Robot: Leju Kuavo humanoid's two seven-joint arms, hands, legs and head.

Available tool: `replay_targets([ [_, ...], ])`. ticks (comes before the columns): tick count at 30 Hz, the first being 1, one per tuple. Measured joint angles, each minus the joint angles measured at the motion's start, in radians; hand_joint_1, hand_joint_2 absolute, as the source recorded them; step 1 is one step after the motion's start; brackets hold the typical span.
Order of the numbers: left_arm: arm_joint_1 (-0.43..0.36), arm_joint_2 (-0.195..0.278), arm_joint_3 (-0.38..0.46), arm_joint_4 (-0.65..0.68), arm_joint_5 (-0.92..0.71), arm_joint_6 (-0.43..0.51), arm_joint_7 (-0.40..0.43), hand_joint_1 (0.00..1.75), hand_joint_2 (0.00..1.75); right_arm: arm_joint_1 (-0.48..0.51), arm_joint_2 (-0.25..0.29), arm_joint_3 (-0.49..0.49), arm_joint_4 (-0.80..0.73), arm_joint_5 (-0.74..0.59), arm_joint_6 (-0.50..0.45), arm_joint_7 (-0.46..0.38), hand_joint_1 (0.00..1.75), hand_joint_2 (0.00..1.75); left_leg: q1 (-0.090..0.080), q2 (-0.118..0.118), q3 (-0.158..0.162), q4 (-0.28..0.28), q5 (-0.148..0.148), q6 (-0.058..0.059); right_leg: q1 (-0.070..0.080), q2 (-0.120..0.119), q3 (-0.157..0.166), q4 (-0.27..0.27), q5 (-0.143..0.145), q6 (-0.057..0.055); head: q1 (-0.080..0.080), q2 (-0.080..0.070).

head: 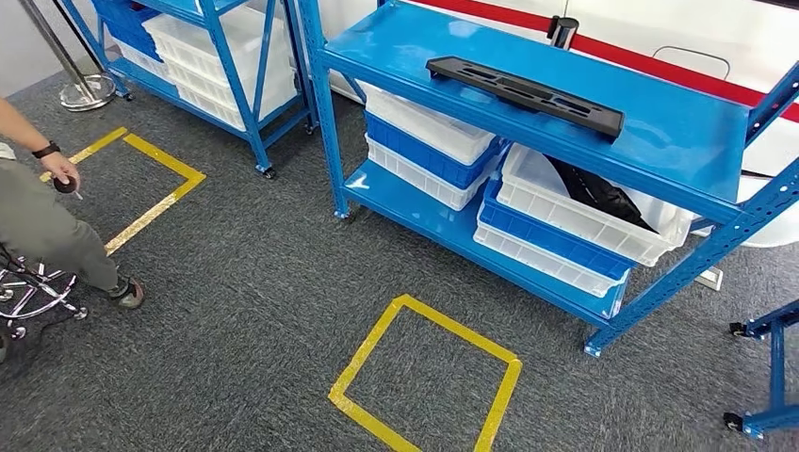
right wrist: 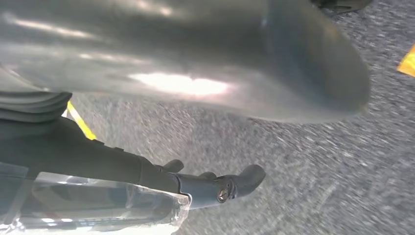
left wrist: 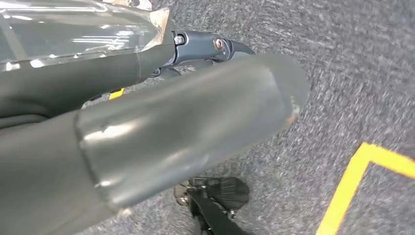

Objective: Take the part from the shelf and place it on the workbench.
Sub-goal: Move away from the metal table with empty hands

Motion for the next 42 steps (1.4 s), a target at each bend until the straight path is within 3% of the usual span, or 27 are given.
replay_targets([
  [2,-0.002,-0.001,0.000,0.000,0.000,0.000,0.000,0.00,0.00,0.003,0.000,0.000,0.000,0.001,-0.003,0.000,0.00,0.00,-0.007,0.024,0.000,-0.006,0.006,0.018,-0.001,0.013,-0.015,0.000,0.004,0.015,0.000,0.000],
  [4,-0.004,-0.001,0.000,0.000,0.000,0.000,-0.001,0.00,0.00,0.005,0.001,0.000,0.001,0.001,-0.005,0.001,0.00,0.00,-0.008,0.049,0.003,-0.018,0.015,0.038,-0.002,-0.025,-0.037,0.036,-0.014,0.019,0.002,0.000],
  [6,-0.004,0.000,0.000,0.000,0.000,0.000,-0.001,0.00,0.00,0.001,0.001,0.000,0.002,0.001,-0.006,0.001,0.00,0.00,-0.007,0.077,0.003,-0.024,0.019,0.048,-0.002,-0.082,-0.089,0.140,-0.067,0.014,0.006,0.000],
  [8,-0.002,0.001,0.000,0.000,0.000,0.000,-0.001,0.00,0.00,-0.001,0.001,0.000,0.002,0.001,-0.006,0.001,0.00,0.00,-0.007,0.108,0.001,-0.024,0.019,0.048,-0.006,-0.100,-0.147,0.259,-0.114,0.018,0.008,0.000],
  [9,-0.003,0.001,0.000,0.000,0.000,0.000,-0.001,0.00,0.00,0.001,0.001,0.000,0.002,0.001,-0.006,0.001,0.00,0.00,-0.007,0.122,0.000,-0.024,0.018,0.048,-0.009,-0.104,-0.157,0.282,-0.119,0.025,0.008,0.000],
  [10,-0.003,0.001,0.000,0.000,0.000,-0.001,-0.001,0.00,0.00,0.003,0.001,0.000,0.002,0.001,-0.006,0.001,0.00,0.00,-0.006,0.136,0.001,-0.023,0.017,0.046,-0.013,-0.110,-0.143,0.264,-0.107,0.035,0.008,0.000],
  [11,-0.004,0.000,0.000,0.000,0.000,-0.001,-0.001,0.00,0.00,0.004,0.001,0.000,0.003,0.001,-0.006,0.001,0.00,0.00,-0.005,0.148,0.003,-0.023,0.016,0.043,-0.016,-0.122,-0.110,0.205,-0.083,0.044,0.008,0.000],
  [13,-0.004,-0.001,0.000,0.000,0.000,-0.001,-0.001,0.00,0.00,0.003,-0.001,0.000,0.003,0.001,-0.006,0.001,0.00,0.00,-0.006,0.170,0.010,-0.023,0.010,0.032,-0.015,-0.176,-0.028,0.059,-0.033,0.053,0.009,0.000],
  [15,-0.004,0.000,0.000,0.000,0.000,-0.002,-0.001,0.00,0.00,0.000,-0.002,0.000,0.003,0.001,-0.006,0.001,0.00,0.00,-0.010,0.191,0.019,-0.022,0.005,0.017,-0.007,-0.207,0.001,-0.001,-0.013,0.042,0.009,0.000],
  [17,-0.008,-0.001,0.000,0.000,0.000,-0.002,-0.001,0.00,0.00,0.001,-0.002,0.000,0.003,0.000,-0.006,0.001,0.00,0.00,-0.008,0.211,0.028,-0.025,0.001,0.002,-0.002,-0.185,-0.003,-0.001,-0.009,0.026,0.009,0.000],
  [18,-0.010,-0.001,0.000,0.000,0.000,-0.003,-0.001,0.00,0.00,0.003,-0.002,0.000,0.003,0.000,-0.006,0.001,0.00,0.00,-0.005,0.204,0.031,-0.023,-0.005,-0.004,-0.008,-0.173,-0.002,-0.004,-0.006,0.018,0.008,0.000],
  [20,-0.011,-0.002,0.000,0.000,0.000,-0.003,0.000,0.00,0.00,0.003,-0.001,0.000,0.004,-0.001,-0.006,0.002,0.00,0.00,0.000,0.150,0.013,0.027,-0.045,-0.011,-0.019,-0.147,0.006,-0.010,0.000,0.001,0.004,0.000],
  [22,-0.007,-0.001,-0.001,0.000,-0.001,-0.004,0.001,0.00,0.00,0.000,0.001,0.000,0.004,-0.001,-0.006,0.002,0.00,0.00,0.000,0.093,-0.044,0.149,-0.110,-0.009,-0.018,-0.121,0.005,-0.010,0.003,-0.010,0.001,0.000],
  [23,-0.005,0.000,-0.001,0.000,-0.001,-0.004,0.002,0.00,0.00,-0.001,0.001,0.000,0.004,-0.001,-0.006,0.002,0.00,0.00,-0.001,0.083,-0.073,0.205,-0.130,-0.009,-0.014,-0.105,0.005,-0.010,0.003,-0.013,0.001,0.000],
  [24,-0.003,0.000,-0.001,0.001,0.000,-0.004,0.002,0.00,0.00,0.000,0.001,0.000,0.004,-0.001,-0.006,0.002,0.00,0.00,-0.001,0.079,-0.091,0.234,-0.132,-0.009,-0.011,-0.090,0.006,-0.010,0.003,-0.013,0.001,0.000],
  [26,-0.003,0.001,-0.002,0.001,0.000,-0.004,0.002,0.00,0.00,0.002,0.002,0.000,0.004,-0.001,-0.006,0.002,0.00,0.00,-0.001,0.074,-0.079,0.188,-0.079,-0.007,-0.009,-0.060,0.009,-0.008,0.003,-0.013,0.001,0.000],
  [27,-0.004,0.001,-0.002,0.001,0.000,-0.004,0.002,0.00,0.00,0.003,0.002,0.000,0.004,-0.001,-0.006,0.003,0.00,0.00,0.001,0.060,-0.055,0.128,-0.043,-0.005,-0.009,-0.046,0.010,-0.005,0.002,-0.011,0.001,0.000],
  [29,-0.005,0.002,-0.004,0.001,0.000,-0.004,0.002,0.00,0.00,0.002,0.003,0.000,0.004,-0.001,-0.006,0.003,0.00,0.00,0.005,0.020,-0.016,0.030,-0.002,-0.002,-0.004,-0.021,0.003,0.004,0.000,-0.005,0.002,0.000],
  [30,-0.005,0.003,-0.005,0.001,0.000,-0.004,0.002,0.00,0.00,0.001,0.003,0.000,0.004,-0.001,-0.006,0.003,0.00,0.44,0.004,0.007,-0.008,0.010,0.001,0.002,-0.002,-0.011,-0.005,0.006,0.000,0.001,0.002,0.000],
  [32,-0.007,0.002,-0.007,0.001,0.000,-0.004,0.002,0.00,0.00,0.003,0.002,0.000,0.004,0.000,-0.007,0.003,0.00,1.31,-0.004,0.018,-0.008,0.004,0.002,0.017,-0.001,0.006,-0.017,0.002,0.005,0.015,0.002,0.000],
  [33,-0.008,0.002,-0.007,0.001,0.000,-0.004,0.002,0.00,0.00,0.005,0.002,0.000,0.005,0.002,-0.008,0.003,0.00,1.75,-0.006,0.028,-0.007,-0.001,0.006,0.027,-0.003,0.002,-0.021,0.003,0.005,0.021,0.002,0.000],
  [35,-0.009,0.002,-0.007,0.001,0.000,-0.004,0.002,0.00,0.00,0.006,0.002,0.002,0.005,0.008,-0.011,0.005,0.00,1.75,-0.006,0.046,-0.004,-0.013,0.016,0.046,-0.003,-0.044,-0.045,0.051,-0.022,0.025,0.005,0.000],
  [37,-0.007,0.003,-0.007,0.001,0.000,-0.003,0.002,0.00,0.00,0.002,0.001,0.004,0.005,0.014,-0.013,0.010,0.00,1.75,-0.009,0.065,-0.004,-0.018,0.019,0.055,-0.004,-0.094,-0.102,0.172,-0.081,0.021,0.008,0.000],
  [39,-0.004,0.004,-0.007,0.002,0.000,-0.003,0.003,0.00,0.00,0.000,0.001,0.006,0.006,0.017,-0.013,0.015,0.00,1.75,-0.012,0.080,-0.006,-0.017,0.019,0.055,-0.005,-0.104,-0.146,0.272,-0.118,0.026,0.008,0.000],
  [40,-0.004,0.004,-0.008,0.002,0.000,-0.003,0.003,0.00,0.00,0.001,0.001,0.008,0.006,0.018,-0.013,0.018,0.00,1.75,-0.013,0.085,-0.006,-0.017,0.019,0.055,-0.006,-0.105,-0.142,0.274,-0.115,0.032,0.008,0.000],
  [41,-0.005,0.004,-0.008,0.002,0.000,-0.003,0.004,0.00,0.00,0.002,0.002,0.008,0.006,0.018,-0.013,0.020,0.00,1.75,-0.013,0.089,-0.005,-0.017,0.019,0.054,-0.006,-0.107,-0.120,0.239,-0.099,0.039,0.008,0.000],
  [42,-0.006,0.003,-0.008,0.001,0.000,-0.003,0.004,0.00,0.00,0.003,0.002,0.009,0.006,0.019,-0.014,0.021,0.00,1.75,-0.013,0.092,-0.004,-0.017,0.019,0.054,-0.006,-0.110,-0.078,0.167,-0.074,0.044,0.009,0.000],
])
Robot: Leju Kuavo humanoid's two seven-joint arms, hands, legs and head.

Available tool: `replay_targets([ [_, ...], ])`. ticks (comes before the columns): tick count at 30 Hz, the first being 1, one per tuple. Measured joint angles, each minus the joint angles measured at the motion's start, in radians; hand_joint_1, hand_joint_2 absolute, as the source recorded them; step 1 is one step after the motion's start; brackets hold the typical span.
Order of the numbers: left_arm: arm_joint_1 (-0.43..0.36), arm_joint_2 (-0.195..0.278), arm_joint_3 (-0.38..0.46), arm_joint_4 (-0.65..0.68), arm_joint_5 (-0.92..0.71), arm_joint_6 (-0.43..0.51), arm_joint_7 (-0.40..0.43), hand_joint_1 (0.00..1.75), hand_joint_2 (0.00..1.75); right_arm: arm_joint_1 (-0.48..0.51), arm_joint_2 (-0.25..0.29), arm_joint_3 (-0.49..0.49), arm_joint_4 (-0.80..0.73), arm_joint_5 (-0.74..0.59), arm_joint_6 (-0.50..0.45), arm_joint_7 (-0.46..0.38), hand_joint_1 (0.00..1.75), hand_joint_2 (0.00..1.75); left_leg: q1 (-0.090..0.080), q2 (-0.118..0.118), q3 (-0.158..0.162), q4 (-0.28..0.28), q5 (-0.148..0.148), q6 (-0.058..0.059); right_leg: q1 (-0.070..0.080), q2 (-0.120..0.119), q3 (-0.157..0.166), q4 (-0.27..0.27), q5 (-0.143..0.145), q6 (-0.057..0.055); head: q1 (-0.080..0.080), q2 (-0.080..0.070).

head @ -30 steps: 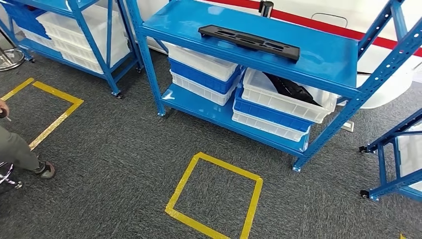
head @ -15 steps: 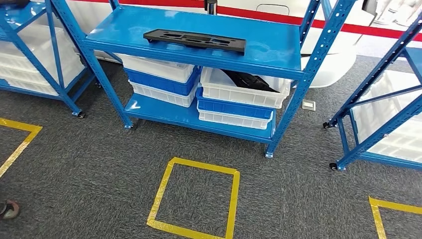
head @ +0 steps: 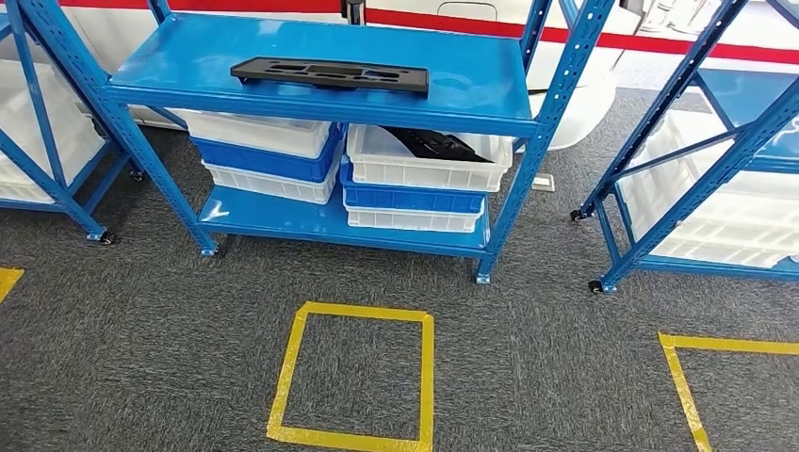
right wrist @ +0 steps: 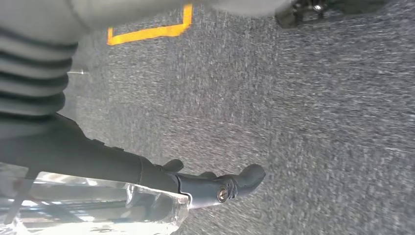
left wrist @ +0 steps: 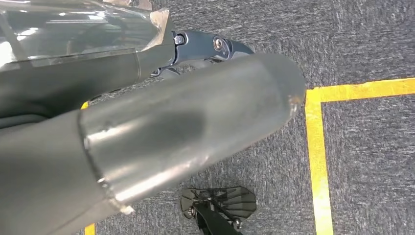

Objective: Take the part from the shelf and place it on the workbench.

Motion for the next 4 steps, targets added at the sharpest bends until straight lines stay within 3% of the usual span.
replay_targets([
  [2,-0.002,-0.001,0.000,0.000,0.000,0.000,0.000,0.00,0.00,-0.001,-0.002,0.000,0.000,0.001,-0.001,0.001,0.00,1.75,-0.003,0.004,0.003,0.000,-0.002,-0.006,0.006,-0.007,0.070,-0.133,0.042,-0.005,0.000,0.000],
  [4,-0.004,-0.001,-0.001,0.000,0.000,0.000,0.001,0.00,0.00,-0.003,-0.004,0.001,0.000,0.001,-0.002,0.001,0.00,1.75,-0.008,0.005,0.004,0.002,-0.008,-0.012,0.011,-0.010,0.092,-0.182,0.059,-0.015,-0.001,0.000],
])
